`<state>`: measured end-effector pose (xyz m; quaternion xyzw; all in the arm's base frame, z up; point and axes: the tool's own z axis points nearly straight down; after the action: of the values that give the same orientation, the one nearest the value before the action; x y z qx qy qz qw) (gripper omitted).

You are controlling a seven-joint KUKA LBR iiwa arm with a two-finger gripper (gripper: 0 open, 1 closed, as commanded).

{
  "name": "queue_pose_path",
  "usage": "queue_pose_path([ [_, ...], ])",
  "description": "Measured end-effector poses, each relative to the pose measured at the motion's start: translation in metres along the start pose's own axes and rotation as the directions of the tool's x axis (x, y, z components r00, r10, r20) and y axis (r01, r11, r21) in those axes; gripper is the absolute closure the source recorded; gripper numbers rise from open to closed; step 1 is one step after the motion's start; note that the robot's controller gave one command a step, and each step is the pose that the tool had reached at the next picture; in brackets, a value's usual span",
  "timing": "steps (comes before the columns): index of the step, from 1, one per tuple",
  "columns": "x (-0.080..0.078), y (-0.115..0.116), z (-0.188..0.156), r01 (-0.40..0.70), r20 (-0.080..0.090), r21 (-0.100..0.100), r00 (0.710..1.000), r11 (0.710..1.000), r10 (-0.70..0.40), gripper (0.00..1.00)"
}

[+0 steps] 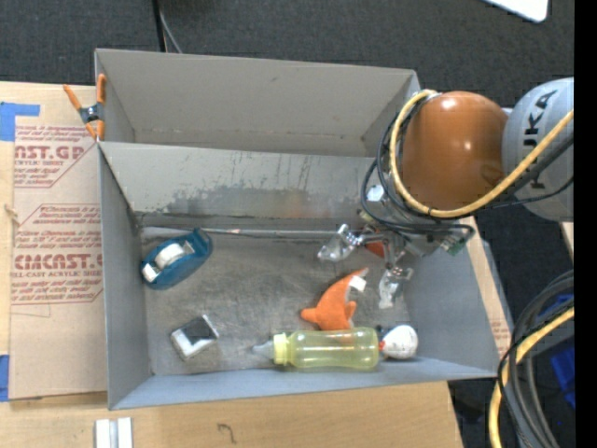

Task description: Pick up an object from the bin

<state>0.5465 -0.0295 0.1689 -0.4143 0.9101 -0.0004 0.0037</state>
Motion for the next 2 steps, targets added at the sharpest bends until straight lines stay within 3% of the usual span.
queue_pose_path([
  [1,-0.0024,0.0138,0.095,0.103,-0.009,-0.003,0.995,0.995,-0.103,1.0],
  [2,-0.0024,0.0138,0.095,0.104,-0.009,-0.003,0.995,0.995,-0.104,1.0],
])
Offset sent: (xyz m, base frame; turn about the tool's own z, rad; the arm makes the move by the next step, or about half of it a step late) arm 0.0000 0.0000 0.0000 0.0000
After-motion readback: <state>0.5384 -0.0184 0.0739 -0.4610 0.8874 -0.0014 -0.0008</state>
